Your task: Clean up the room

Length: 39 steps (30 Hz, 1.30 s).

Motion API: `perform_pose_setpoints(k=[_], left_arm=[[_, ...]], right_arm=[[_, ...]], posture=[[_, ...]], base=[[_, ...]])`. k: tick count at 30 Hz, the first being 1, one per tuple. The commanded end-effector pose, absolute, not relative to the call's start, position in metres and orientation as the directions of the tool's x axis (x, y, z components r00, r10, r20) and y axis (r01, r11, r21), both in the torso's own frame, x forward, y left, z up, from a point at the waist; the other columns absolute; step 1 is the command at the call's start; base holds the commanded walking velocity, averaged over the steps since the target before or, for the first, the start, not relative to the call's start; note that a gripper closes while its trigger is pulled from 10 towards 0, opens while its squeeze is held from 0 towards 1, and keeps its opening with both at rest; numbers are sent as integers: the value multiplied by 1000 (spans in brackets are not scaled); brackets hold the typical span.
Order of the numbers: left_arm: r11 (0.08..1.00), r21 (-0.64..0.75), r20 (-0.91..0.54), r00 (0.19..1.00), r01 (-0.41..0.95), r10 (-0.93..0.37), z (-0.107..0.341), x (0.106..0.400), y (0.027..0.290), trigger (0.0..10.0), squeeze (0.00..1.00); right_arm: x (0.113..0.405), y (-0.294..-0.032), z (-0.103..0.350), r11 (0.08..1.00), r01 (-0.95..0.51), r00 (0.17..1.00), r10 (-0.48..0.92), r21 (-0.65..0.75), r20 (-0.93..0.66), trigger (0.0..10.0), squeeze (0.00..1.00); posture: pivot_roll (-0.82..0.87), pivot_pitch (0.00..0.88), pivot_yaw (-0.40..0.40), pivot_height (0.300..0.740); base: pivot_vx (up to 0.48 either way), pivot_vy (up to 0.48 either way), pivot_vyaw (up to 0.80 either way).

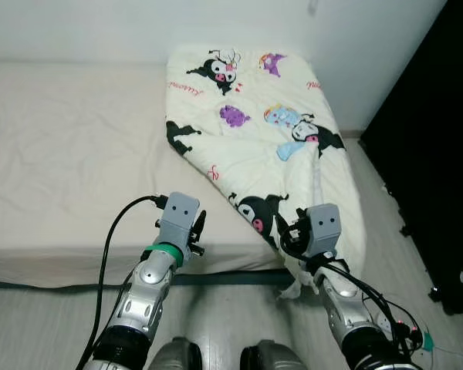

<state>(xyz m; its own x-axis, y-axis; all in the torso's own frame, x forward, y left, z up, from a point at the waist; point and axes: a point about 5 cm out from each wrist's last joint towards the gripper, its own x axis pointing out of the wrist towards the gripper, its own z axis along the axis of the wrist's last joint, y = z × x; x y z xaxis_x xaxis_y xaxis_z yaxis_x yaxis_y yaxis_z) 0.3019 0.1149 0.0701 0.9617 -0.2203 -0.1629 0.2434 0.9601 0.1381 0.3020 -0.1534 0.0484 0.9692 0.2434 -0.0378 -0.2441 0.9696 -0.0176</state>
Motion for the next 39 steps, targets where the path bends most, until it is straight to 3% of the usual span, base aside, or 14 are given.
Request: perform_pose_setpoints(k=[1, 25, 29, 39], left_arm=[[961, 132, -193, 957, 243, -216, 64, 297, 116, 10000, 0], [966, 139, -189, 963, 220, -192, 67, 292, 124, 10000, 0], [968, 147, -186, 967, 203, -174, 70, 292, 131, 10000, 0], [971, 168, -186, 973, 170, -138, 74, 288, 145, 10000, 0]], right_arm=[[297, -156, 42, 972, -235, 970, 234, -9, -66, 10000, 0], [313, -162, 61, 970, -242, 970, 242, -2, -15, 10000, 0], [328, -169, 86, 971, -240, 968, 240, -10, 70, 10000, 0], [357, -191, 140, 983, -183, 961, 176, 15, 215, 10000, 0]], posture=[[-39, 72, 54, 646], [-6, 106, 55, 571], [11, 124, 60, 551], [45, 154, 63, 551]], base=[[0, 0, 0], [0, 0, 0], [0, 0, 0], [0, 0, 0]])
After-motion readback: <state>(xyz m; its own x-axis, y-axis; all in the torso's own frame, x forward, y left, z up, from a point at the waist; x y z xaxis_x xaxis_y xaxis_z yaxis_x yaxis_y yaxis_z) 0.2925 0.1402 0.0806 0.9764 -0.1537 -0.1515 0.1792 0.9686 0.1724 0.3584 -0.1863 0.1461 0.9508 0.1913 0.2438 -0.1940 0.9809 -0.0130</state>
